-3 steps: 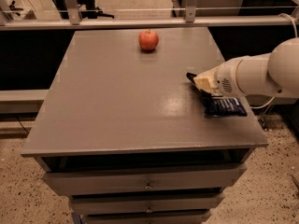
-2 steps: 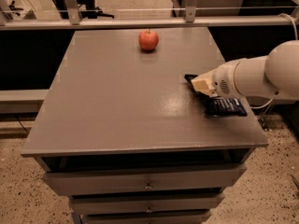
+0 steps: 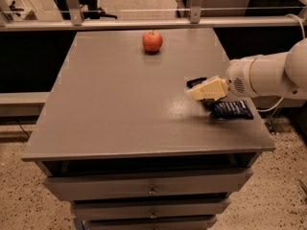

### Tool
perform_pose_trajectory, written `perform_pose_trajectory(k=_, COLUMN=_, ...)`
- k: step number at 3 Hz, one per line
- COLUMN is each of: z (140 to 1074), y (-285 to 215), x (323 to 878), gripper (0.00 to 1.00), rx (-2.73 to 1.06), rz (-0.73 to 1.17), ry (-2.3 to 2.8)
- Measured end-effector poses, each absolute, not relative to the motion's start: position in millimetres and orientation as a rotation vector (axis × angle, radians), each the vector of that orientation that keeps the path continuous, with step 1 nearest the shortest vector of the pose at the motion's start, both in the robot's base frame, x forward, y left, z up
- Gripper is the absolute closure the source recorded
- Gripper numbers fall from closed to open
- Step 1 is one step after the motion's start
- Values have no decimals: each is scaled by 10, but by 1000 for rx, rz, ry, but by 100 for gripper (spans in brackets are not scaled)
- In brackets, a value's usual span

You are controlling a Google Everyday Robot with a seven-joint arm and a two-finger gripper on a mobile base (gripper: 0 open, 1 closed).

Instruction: Move rxbar chocolate near rxbar blueberry

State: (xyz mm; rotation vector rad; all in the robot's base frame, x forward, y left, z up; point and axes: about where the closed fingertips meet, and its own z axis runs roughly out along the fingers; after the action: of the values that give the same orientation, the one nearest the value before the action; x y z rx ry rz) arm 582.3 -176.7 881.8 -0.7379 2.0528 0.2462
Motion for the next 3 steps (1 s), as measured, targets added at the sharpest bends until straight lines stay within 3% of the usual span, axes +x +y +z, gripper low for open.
perform_pose_trajectory(k=1, z=9174, y=-2041, x=5937, gripper=0, rx=-768, rz=234, ry=1969)
perform_pose_trajectory(k=3, z=9201, y=-1926, x=5970, gripper=0, rx=-808, rz=243, ry=1943)
